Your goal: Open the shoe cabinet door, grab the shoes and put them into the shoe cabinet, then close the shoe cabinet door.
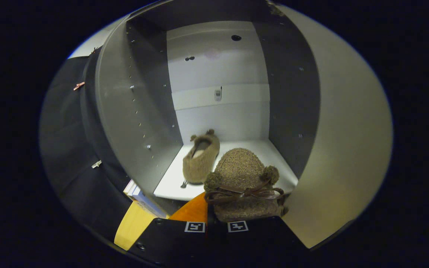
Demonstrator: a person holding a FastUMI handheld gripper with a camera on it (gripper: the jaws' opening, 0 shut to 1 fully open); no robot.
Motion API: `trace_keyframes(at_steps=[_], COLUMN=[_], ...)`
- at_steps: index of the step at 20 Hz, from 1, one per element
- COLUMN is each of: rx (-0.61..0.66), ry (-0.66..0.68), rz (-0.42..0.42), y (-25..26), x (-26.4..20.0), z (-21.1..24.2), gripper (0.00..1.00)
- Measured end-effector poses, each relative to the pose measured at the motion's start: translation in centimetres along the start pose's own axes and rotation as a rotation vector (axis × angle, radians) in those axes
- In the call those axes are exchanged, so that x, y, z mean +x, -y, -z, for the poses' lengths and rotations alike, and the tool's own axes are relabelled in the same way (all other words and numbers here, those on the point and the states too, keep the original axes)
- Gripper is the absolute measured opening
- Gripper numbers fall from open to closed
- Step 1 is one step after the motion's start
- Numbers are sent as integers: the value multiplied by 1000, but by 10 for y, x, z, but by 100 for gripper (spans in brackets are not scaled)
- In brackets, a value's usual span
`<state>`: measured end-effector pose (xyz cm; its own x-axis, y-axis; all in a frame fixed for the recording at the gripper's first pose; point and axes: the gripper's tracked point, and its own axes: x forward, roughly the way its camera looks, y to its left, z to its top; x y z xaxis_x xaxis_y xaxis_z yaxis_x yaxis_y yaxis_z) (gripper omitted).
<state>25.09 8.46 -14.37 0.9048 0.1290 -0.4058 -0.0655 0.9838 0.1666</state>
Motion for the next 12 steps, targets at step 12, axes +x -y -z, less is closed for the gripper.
trace_keyframes(at_steps=[12], rx=[-44], ry=[-134], rz=[97], y=[41], x=[181], z=[-20], gripper=[8])
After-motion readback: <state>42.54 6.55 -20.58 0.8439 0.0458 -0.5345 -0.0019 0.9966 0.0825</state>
